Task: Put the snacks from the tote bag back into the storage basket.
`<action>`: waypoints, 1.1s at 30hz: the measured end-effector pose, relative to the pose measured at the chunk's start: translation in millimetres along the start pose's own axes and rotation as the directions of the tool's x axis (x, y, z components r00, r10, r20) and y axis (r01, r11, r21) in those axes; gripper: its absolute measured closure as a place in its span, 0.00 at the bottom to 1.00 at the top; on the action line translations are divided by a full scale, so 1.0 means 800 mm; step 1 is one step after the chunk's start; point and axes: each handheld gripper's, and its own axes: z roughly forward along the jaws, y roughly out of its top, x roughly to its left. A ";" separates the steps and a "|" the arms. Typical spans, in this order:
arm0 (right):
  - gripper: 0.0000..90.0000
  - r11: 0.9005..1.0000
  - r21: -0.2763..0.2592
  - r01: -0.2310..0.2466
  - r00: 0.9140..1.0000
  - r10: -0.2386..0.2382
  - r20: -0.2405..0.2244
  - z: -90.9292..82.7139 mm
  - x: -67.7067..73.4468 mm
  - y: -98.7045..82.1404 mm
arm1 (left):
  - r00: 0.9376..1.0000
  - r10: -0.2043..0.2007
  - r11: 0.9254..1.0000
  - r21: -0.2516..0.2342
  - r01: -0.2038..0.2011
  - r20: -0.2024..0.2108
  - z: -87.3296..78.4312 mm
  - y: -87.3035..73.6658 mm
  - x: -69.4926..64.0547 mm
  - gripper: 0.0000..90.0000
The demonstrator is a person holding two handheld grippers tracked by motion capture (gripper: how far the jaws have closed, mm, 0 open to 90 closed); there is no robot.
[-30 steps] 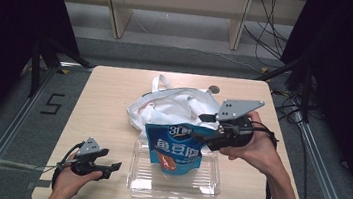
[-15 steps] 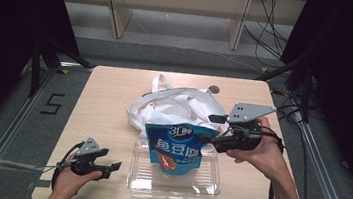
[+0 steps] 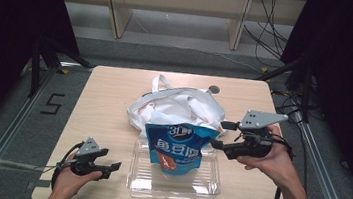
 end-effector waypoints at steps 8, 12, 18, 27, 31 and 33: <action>0.34 0.999 0.001 -0.041 0.998 0.041 0.047 -0.011 0.000 -0.025 | 1.000 0.006 1.000 -0.004 -0.006 -0.011 -0.003 -0.002 0.002 0.30; 0.34 0.996 0.010 -0.091 0.993 0.090 0.075 -0.014 -0.002 -0.041 | 1.000 0.006 1.000 -0.002 -0.007 -0.015 -0.003 -0.002 0.001 0.30; 0.32 0.996 -0.012 -0.092 0.990 0.093 0.108 -0.012 -0.006 -0.052 | 0.999 0.032 0.999 0.023 -0.032 -0.016 -0.005 -0.001 0.003 0.30; 0.32 0.993 0.021 -0.113 0.985 0.110 0.130 -0.003 0.000 -0.072 | 1.000 -0.002 1.000 -0.009 0.001 -0.019 -0.003 -0.002 0.001 0.30; 0.32 0.991 0.017 -0.135 0.981 0.131 0.142 -0.003 0.006 -0.090 | 1.000 0.003 1.000 -0.012 -0.004 -0.028 -0.003 -0.003 0.002 0.30; 0.32 0.989 0.010 -0.150 0.977 0.146 0.155 -0.004 0.010 -0.101 | 0.999 0.030 0.999 0.025 -0.030 -0.024 -0.006 -0.002 0.005 0.30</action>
